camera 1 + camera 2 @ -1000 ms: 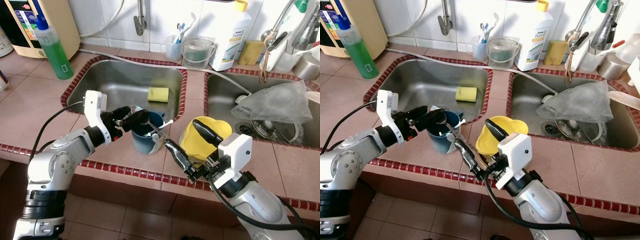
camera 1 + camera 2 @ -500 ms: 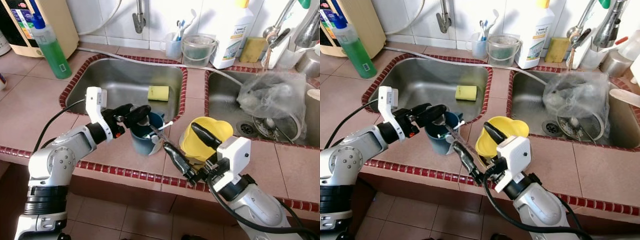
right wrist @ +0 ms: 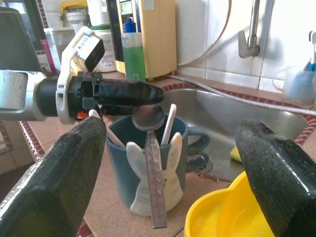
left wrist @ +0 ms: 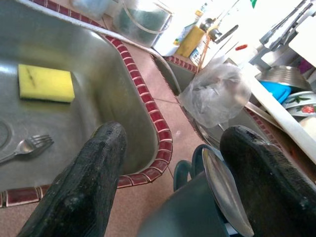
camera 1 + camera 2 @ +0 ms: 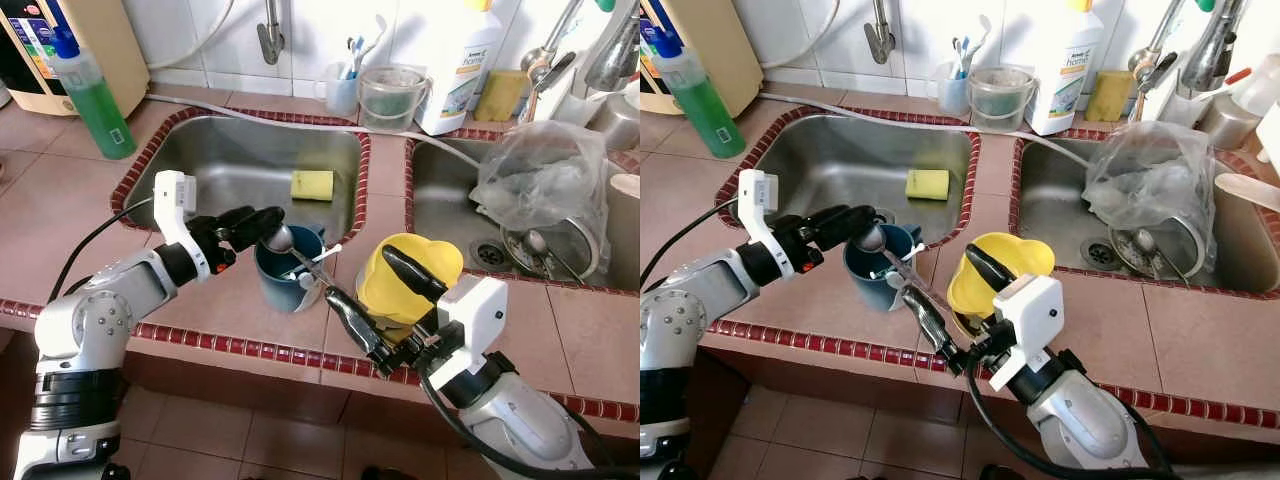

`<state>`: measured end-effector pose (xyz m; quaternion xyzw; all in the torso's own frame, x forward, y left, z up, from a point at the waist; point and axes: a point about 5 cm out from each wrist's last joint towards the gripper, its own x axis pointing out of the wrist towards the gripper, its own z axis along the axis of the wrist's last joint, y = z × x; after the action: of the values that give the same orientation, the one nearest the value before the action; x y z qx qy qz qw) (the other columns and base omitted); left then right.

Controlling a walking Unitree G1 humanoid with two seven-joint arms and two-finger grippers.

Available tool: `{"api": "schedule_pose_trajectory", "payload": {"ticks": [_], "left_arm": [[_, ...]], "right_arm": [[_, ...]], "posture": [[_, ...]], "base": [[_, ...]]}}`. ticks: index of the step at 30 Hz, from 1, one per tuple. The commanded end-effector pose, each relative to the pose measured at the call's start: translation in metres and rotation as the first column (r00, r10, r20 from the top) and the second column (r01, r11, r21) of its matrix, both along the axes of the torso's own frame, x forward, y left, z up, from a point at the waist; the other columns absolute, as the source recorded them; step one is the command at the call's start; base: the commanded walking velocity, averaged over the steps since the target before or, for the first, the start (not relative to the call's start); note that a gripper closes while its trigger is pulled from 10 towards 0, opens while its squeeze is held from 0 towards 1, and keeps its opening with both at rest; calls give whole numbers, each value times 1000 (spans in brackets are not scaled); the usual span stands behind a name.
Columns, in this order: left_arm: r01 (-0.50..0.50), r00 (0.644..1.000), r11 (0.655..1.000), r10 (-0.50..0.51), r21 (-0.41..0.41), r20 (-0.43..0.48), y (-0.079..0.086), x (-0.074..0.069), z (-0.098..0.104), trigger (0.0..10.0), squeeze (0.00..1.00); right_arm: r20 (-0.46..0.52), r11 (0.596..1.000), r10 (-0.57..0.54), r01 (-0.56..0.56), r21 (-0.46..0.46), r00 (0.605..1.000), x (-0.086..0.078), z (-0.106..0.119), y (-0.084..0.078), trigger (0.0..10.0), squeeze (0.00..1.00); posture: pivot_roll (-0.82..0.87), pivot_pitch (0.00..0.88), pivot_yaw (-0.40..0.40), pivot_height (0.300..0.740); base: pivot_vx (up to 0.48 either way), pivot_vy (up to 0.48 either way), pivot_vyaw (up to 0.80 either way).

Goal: Kitchen organization

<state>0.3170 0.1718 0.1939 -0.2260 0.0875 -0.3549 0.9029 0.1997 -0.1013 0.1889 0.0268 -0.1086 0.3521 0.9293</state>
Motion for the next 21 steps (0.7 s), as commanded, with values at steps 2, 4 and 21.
{"api": "schedule_pose_trajectory", "payload": {"ticks": [2, 4, 21], "left_arm": [[-8, 1000, 1000, 8, -22, -4, 5, -4, 2, 9137, 0], [-4, 1000, 999, 4, -39, -10, 5, -5, 3, 9765, 0], [102, 994, 990, -105, -93, -36, 1, -19, 4, 6549, 0]], "right_arm": [[14, 1000, 23, -23, -5, 1000, -4, 4, 2, 10000, 0], [14, 1000, 25, -25, -8, 1000, -4, 4, 2, 10000, 0], [7, 999, 33, -33, -25, 999, -3, 2, 1, 10000, 0]], "posture": [[-105, 150, 36, 740], [-104, 149, 35, 740], [-107, 144, 36, 740]], "base": [[0, 0, 0], [0, 0, 0], [0, 0, 0]]}}
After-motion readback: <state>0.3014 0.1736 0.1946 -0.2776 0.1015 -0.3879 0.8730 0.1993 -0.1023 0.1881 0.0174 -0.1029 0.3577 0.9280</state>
